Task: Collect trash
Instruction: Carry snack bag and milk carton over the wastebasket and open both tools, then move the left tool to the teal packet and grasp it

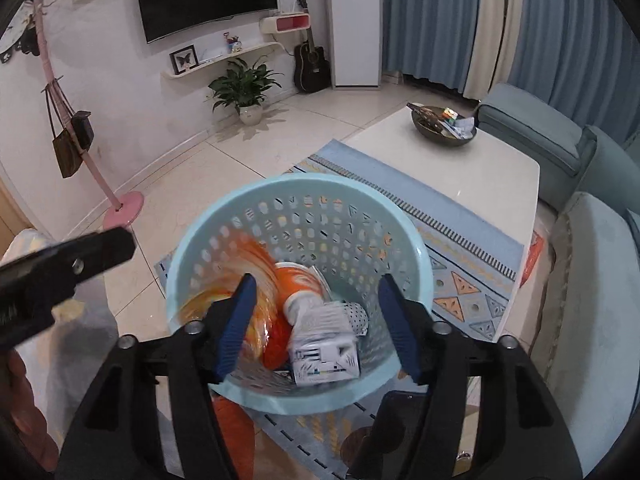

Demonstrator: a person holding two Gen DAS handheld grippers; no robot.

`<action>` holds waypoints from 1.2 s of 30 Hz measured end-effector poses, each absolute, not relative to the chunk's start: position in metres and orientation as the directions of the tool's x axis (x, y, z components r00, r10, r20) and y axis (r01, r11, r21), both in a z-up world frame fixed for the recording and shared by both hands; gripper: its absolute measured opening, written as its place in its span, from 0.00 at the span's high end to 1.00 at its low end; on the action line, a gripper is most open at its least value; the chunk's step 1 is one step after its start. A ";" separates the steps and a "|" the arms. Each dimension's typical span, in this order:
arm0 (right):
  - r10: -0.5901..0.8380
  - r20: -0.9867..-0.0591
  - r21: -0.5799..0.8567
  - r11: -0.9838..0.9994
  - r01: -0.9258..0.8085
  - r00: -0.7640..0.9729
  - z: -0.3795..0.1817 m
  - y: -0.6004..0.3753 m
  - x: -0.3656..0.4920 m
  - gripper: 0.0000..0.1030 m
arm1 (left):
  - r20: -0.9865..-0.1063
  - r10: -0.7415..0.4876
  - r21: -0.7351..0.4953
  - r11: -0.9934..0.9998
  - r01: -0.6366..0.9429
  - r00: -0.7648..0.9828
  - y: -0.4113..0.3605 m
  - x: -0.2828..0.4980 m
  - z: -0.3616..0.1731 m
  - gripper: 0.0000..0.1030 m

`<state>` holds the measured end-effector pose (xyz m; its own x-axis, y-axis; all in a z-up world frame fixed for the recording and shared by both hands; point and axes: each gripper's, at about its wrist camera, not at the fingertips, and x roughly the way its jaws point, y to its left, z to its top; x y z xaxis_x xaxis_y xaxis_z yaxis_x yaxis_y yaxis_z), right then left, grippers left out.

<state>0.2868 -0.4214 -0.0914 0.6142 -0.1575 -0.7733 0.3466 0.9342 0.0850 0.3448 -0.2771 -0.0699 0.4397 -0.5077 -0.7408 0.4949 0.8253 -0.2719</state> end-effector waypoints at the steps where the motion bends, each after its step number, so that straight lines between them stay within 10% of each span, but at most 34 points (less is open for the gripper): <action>1: -0.152 -0.777 0.095 0.931 0.353 0.610 -0.094 -0.424 0.284 0.42 | -0.742 -0.508 -0.273 0.825 0.494 0.438 -0.277 0.343 -0.070 0.49; 18: 0.000 -0.681 0.197 0.963 0.184 0.733 -0.027 -0.349 0.260 0.36 | -0.670 -0.443 -0.264 0.892 0.366 0.596 -0.167 0.281 -0.016 0.34; 36: 0.290 -0.609 0.255 0.953 -0.164 0.738 -0.024 -0.180 0.249 0.26 | -0.592 -0.002 -0.212 0.965 -0.154 0.806 0.060 0.218 0.010 0.19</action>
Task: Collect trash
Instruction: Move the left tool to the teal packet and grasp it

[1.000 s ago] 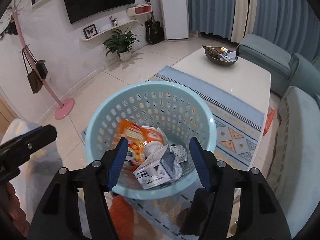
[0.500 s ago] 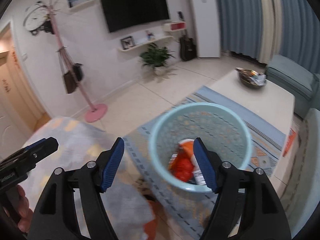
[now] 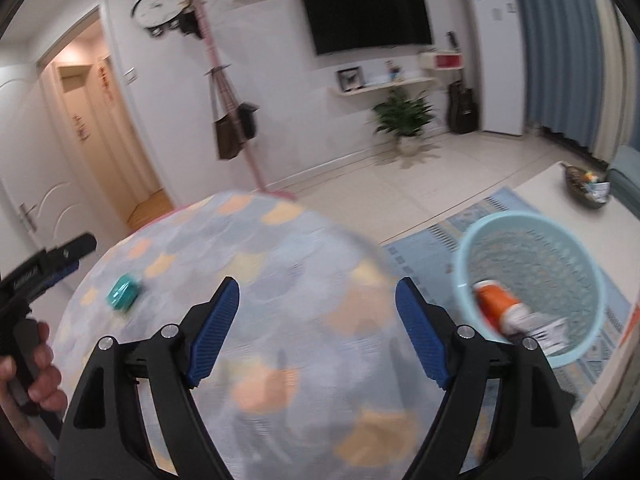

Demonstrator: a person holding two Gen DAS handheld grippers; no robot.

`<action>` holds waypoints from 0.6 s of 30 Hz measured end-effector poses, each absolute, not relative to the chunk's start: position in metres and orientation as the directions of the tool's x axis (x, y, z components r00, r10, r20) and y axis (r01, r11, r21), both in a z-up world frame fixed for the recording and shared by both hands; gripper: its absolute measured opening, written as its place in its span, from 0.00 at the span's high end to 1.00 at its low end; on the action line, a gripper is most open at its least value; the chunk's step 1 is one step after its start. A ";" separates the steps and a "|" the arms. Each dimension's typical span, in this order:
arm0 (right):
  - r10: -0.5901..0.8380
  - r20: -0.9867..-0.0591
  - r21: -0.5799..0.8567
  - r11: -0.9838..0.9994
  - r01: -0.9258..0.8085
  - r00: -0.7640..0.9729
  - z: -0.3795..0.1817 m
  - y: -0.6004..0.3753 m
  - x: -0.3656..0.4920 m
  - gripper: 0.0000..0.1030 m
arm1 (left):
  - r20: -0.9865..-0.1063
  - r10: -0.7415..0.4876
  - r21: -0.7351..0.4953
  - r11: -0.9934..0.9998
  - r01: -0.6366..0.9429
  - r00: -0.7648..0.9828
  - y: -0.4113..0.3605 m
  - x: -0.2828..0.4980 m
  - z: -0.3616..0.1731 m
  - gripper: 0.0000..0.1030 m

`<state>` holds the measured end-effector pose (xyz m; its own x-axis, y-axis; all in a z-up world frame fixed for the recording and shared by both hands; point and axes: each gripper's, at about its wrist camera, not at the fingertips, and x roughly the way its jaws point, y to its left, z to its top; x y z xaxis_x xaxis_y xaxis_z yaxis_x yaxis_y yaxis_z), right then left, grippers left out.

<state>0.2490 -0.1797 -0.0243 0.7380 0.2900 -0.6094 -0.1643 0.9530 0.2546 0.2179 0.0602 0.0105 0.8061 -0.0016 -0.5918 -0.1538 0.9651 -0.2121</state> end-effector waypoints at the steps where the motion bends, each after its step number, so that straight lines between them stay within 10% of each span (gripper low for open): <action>1: 0.302 -0.609 0.249 0.951 -0.185 0.734 -0.028 -0.167 0.249 0.26 | -0.595 0.015 -0.219 0.959 -0.180 0.804 0.073 0.217 0.008 0.19; 18: 0.335 -0.620 0.196 0.942 -0.273 0.709 -0.047 -0.125 0.251 0.26 | -0.649 0.023 -0.233 0.945 -0.228 0.761 0.142 0.228 -0.045 0.20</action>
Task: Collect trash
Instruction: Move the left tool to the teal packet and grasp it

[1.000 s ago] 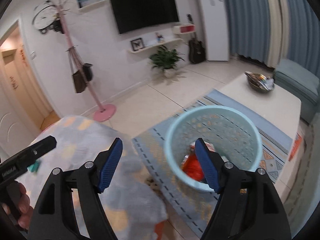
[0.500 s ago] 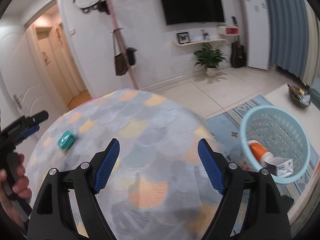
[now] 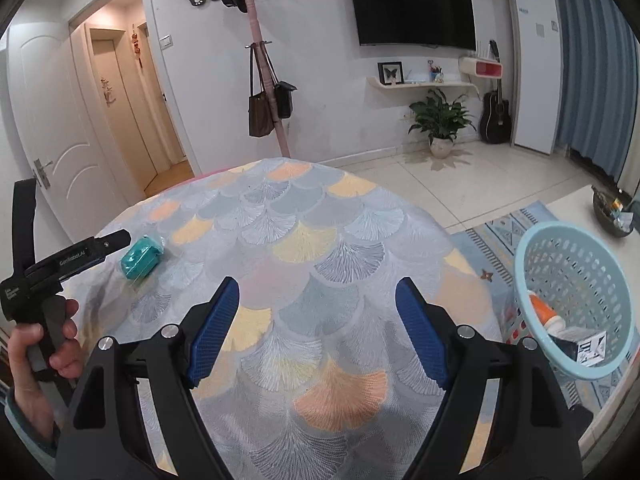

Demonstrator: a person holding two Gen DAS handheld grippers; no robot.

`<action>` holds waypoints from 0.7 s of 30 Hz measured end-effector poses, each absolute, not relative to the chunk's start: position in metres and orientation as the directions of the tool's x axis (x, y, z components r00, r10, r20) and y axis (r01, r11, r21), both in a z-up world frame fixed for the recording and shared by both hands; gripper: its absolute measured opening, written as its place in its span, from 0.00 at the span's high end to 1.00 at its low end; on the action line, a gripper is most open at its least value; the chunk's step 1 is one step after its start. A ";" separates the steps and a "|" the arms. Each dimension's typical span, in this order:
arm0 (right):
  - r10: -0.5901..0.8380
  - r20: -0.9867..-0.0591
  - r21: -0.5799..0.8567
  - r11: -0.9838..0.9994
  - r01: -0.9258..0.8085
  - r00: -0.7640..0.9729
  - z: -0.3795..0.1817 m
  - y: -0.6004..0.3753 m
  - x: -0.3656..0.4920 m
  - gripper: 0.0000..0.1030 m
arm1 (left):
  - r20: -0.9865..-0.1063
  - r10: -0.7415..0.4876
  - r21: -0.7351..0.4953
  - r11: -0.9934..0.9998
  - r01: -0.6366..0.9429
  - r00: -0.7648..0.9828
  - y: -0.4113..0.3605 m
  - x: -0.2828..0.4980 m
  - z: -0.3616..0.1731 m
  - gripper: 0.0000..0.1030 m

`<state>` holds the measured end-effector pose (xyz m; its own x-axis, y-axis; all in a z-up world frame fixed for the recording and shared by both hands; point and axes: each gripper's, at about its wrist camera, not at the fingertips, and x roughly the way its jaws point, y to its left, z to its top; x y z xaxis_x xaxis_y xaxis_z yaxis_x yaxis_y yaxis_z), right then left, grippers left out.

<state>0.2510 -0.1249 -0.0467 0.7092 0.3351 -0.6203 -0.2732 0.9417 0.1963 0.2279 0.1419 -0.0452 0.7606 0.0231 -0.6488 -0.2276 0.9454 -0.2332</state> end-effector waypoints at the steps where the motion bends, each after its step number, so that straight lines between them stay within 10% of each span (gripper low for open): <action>1: 0.332 -0.622 0.192 0.943 -0.272 0.709 -0.047 -0.124 0.252 0.26 | -0.645 0.023 -0.222 0.951 -0.216 0.764 0.140 0.229 -0.044 0.20; 7: 0.314 -0.632 0.150 0.946 -0.286 0.708 -0.049 -0.115 0.251 0.26 | -0.690 -0.003 -0.120 0.987 -0.110 0.724 0.115 0.241 -0.050 0.22; 14: 0.321 -0.636 0.175 0.946 -0.274 0.702 -0.051 -0.120 0.254 0.26 | -0.731 0.009 -0.085 0.991 -0.104 0.682 0.110 0.247 -0.058 0.55; 21: 0.326 -0.635 0.181 0.944 -0.275 0.700 -0.050 -0.121 0.255 0.26 | -0.744 0.016 -0.038 0.997 -0.067 0.668 0.095 0.248 -0.062 0.63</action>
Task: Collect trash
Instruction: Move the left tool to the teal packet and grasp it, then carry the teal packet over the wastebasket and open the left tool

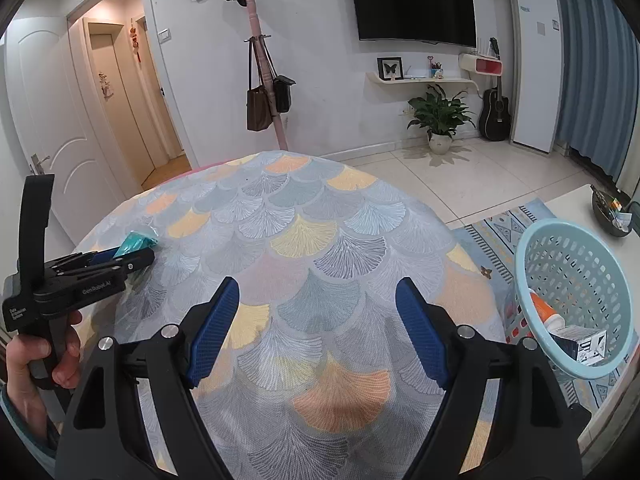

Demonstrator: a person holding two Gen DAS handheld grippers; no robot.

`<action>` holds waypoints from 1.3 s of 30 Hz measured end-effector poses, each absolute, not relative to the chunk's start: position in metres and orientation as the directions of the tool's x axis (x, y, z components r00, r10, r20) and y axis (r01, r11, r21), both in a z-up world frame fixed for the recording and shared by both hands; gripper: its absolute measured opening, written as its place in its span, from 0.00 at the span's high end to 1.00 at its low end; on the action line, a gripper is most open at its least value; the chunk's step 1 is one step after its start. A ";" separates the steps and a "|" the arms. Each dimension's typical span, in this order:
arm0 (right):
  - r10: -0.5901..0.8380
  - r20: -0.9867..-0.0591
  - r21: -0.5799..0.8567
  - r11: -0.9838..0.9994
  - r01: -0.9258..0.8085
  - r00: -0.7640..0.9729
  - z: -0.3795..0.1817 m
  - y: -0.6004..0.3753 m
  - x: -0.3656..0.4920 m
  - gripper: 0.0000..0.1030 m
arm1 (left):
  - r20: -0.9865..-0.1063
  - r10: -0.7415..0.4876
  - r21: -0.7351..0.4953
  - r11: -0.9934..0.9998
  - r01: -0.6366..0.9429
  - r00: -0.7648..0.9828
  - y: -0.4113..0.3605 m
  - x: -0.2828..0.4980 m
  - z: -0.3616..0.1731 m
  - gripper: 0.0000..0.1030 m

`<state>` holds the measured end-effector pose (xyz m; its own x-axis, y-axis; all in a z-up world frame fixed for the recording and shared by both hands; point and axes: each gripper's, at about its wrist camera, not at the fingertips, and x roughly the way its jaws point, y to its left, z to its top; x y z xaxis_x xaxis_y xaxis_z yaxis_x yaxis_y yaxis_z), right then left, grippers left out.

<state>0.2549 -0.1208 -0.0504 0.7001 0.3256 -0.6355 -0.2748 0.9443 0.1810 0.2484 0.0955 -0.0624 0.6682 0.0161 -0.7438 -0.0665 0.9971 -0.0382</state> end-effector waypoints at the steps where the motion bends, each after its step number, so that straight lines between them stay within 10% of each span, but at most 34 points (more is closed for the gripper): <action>1: 0.327 -0.634 0.182 0.944 -0.275 0.701 -0.050 -0.121 0.255 0.26 | -0.745 0.011 -0.042 0.997 -0.063 0.667 0.096 0.249 -0.063 0.63; 16: 0.086 -0.473 0.284 0.957 0.059 0.877 -0.032 -0.211 0.215 0.26 | -0.612 0.018 0.161 0.982 0.102 0.791 -0.008 0.227 -0.018 0.64; 27: -0.170 -0.488 0.256 0.910 0.327 0.856 -0.020 -0.345 0.200 0.26 | -0.600 -0.429 -0.151 0.890 0.431 0.675 -0.141 0.260 0.006 0.64; 39: -0.206 -0.607 0.305 0.831 0.464 0.767 -0.066 -0.447 0.192 0.26 | -0.714 -0.487 -0.190 0.826 0.531 0.502 -0.281 0.314 -0.046 0.64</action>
<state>0.1916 -0.4469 -0.0663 0.7673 -0.2056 -0.6075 0.4644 0.8314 0.3051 0.3137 -0.2813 -0.0464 0.5024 -0.4873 -0.7142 0.5311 0.8258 -0.1898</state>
